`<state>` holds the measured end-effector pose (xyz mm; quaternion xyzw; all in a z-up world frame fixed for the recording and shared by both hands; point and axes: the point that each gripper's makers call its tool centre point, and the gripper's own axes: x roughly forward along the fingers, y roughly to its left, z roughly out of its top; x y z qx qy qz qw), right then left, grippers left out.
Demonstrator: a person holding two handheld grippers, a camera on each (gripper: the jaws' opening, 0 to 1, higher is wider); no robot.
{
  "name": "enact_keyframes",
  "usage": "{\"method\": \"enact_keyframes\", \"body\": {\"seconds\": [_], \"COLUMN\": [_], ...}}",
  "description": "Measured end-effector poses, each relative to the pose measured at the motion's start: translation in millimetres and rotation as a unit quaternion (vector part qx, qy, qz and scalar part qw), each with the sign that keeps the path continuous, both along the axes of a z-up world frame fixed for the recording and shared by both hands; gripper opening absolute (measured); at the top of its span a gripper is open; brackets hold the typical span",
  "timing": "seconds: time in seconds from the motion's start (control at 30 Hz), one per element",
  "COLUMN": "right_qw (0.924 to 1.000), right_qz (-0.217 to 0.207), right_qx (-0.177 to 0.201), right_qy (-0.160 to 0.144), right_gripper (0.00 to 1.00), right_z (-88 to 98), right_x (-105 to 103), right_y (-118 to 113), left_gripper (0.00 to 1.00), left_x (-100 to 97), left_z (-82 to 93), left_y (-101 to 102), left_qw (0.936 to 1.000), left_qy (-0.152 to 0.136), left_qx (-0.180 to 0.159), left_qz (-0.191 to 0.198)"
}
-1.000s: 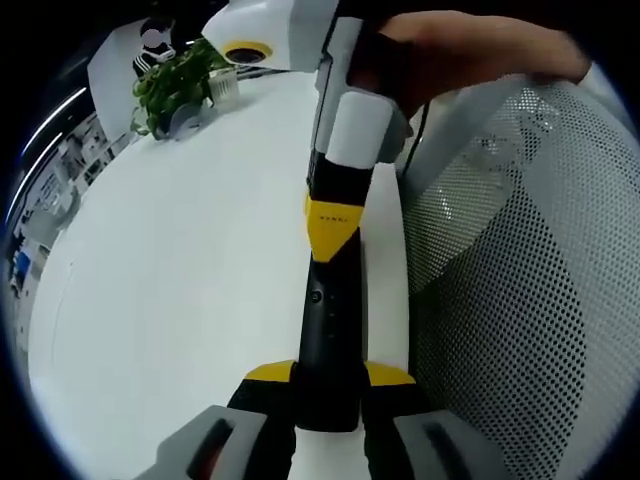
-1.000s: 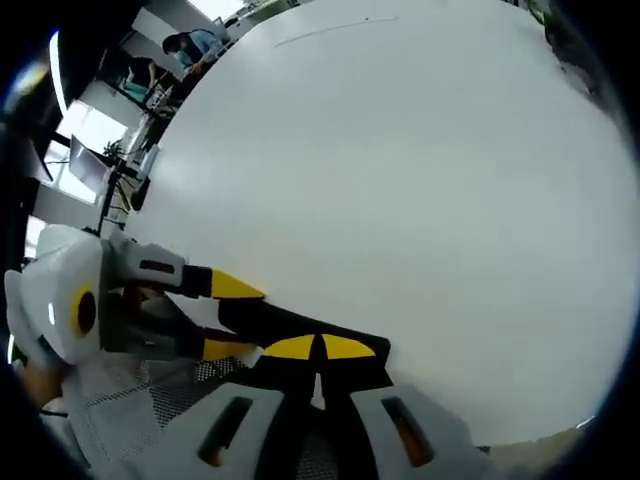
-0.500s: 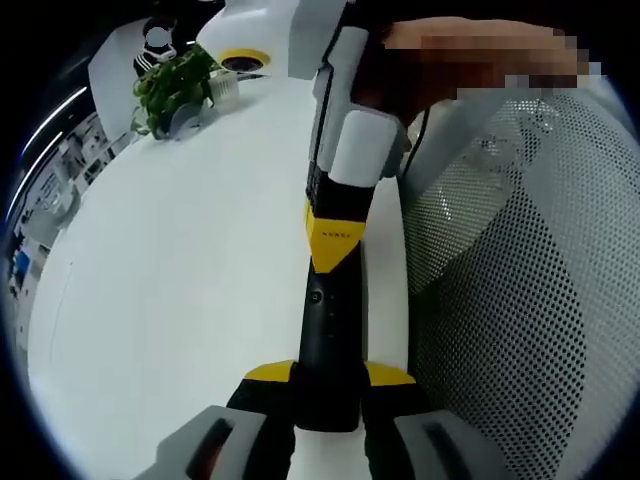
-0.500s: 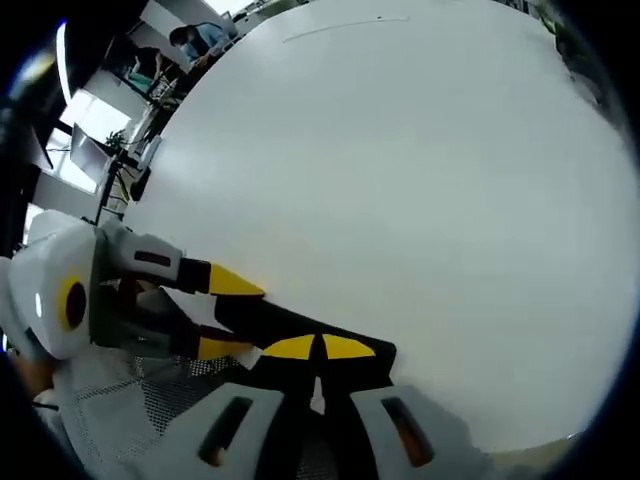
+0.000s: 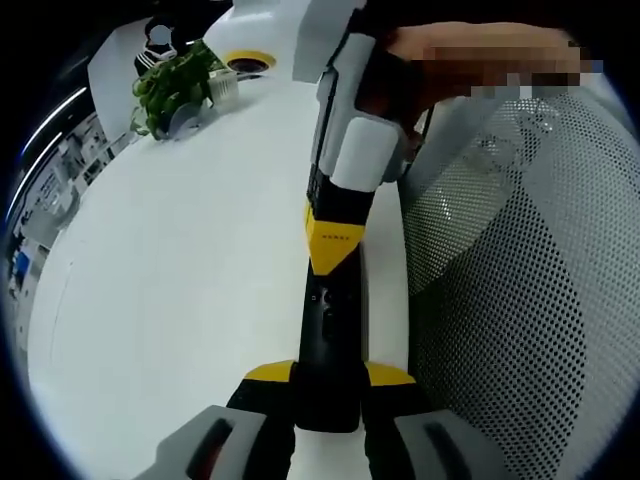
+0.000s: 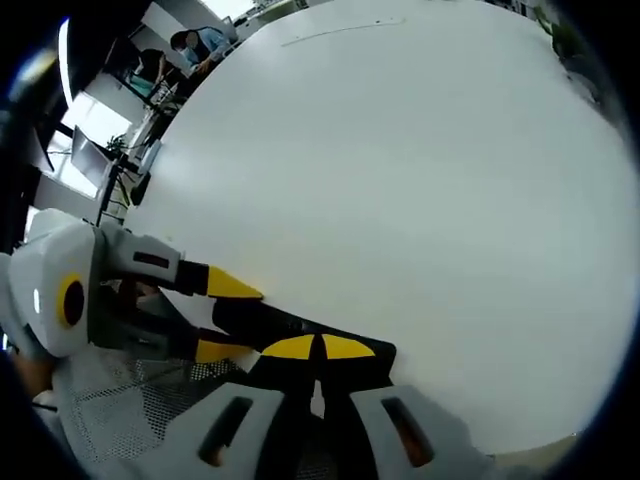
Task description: Press the specified remote control buttons in sequence, fully releasing each button before pressing the next.
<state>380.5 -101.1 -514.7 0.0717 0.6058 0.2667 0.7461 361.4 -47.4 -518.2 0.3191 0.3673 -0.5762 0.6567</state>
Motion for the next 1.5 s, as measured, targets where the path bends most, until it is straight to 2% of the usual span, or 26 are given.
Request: {"method": "enact_keyframes", "body": {"seconds": [0.63,0.73,0.97,1.2,1.4,1.5], "right_qw": [0.9998,0.9999,0.9995,0.9992,0.9993,0.9992], "right_qz": [0.015,0.009,0.002,0.025,0.025,0.034], "right_qx": [-0.006,0.005,0.020,0.006,0.005,-0.002], "right_qy": [0.010,0.004,0.025,0.030,0.028,0.019], "right_gripper": [0.00,0.00,0.00,0.00,0.00,0.00], "right_z": [2.4,6.8,6.2,0.9,1.3,1.7], "right_x": [-3,1,-3,-9,-9,-11], "right_y": [2,4,7,8,7,8], "left_gripper": [0.24,0.24,0.24,0.24,0.24,0.24], "left_x": [-0.8,-0.7,-0.4,-0.4,-0.6,-0.6], "left_z": [0.1,0.1,-0.2,-0.1,0.2,0.2], "left_y": [0,0,0,0,0,0], "left_qw": [1.0000,1.0000,1.0000,1.0000,1.0000,1.0000], "left_qy": [-0.001,-0.001,-0.001,-0.002,-0.003,-0.003], "left_qx": [-0.001,-0.002,-0.002,-0.001,0.000,0.001], "left_qz": [0.001,0.000,0.001,-0.001,-0.002,-0.002]}}
